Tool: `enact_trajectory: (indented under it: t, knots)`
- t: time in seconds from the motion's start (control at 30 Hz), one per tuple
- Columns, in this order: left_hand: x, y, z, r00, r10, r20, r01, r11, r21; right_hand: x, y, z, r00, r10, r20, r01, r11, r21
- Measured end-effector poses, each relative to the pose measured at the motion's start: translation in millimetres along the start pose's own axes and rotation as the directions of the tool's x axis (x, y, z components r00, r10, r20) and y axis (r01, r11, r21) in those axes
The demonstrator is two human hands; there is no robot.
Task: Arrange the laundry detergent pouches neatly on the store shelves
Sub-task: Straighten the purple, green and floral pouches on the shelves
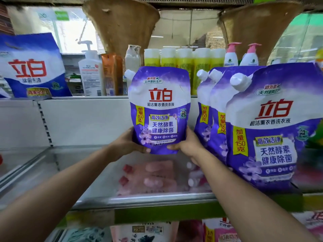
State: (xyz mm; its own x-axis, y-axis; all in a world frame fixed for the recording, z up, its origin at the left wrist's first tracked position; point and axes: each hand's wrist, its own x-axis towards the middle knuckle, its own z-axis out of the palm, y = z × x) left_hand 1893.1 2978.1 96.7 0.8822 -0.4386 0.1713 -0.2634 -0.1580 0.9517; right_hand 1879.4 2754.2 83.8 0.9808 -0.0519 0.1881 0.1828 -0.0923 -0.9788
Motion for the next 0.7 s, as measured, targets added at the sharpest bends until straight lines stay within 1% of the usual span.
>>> enact_trajectory:
  t: [0.1, 0.23, 0.3, 0.43, 0.5, 0.57, 0.6, 0.63, 0.7]
  knots:
    - [7, 1, 6, 1.000, -0.003, -0.017, 0.003, 1.000, -0.005, 7, 7, -2, 0.998, 0.019, -0.067, -0.021, 0.999, -0.030]
    - [9, 2, 13, 0.990, -0.025, -0.140, 0.030, 0.999, 0.037, 14, 14, -5, 0.990, 0.028, -0.140, -0.042, 0.994, -0.097]
    - [9, 0, 14, 0.975, -0.053, -0.215, 0.073, 0.993, 0.088, 16, 17, -6, 0.988, 0.037, -0.152, -0.057, 0.990, -0.126]
    - [-4, 2, 23, 0.932, -0.104, -0.347, 0.189, 0.957, 0.221, 27, 31, -8, 0.971, 0.083, -0.224, -0.126, 0.974, -0.186]
    - [-16, 10, 25, 0.899, -0.156, -0.410, 0.266, 0.937, 0.228, 17, 23, -4, 0.964, 0.097, -0.249, -0.150, 0.967, -0.205]
    - [-30, 21, 31, 0.872, -0.184, -0.454, 0.301, 0.932, 0.200, -15, -1, 5, 0.961, 0.081, -0.263, -0.147, 0.959, -0.242]
    - [-39, 28, 36, 0.871, -0.161, -0.464, 0.280, 0.939, 0.200, -32, -12, 9, 0.963, 0.074, -0.258, -0.138, 0.961, -0.239]
    - [-49, 37, 44, 0.873, -0.119, -0.473, 0.241, 0.948, 0.207, -49, -20, 13, 0.969, 0.069, -0.236, -0.117, 0.974, -0.195]
    - [-73, 53, 64, 0.873, -0.032, -0.486, 0.144, 0.970, 0.195, -82, -34, 17, 0.982, 0.035, -0.184, -0.047, 0.997, -0.064]
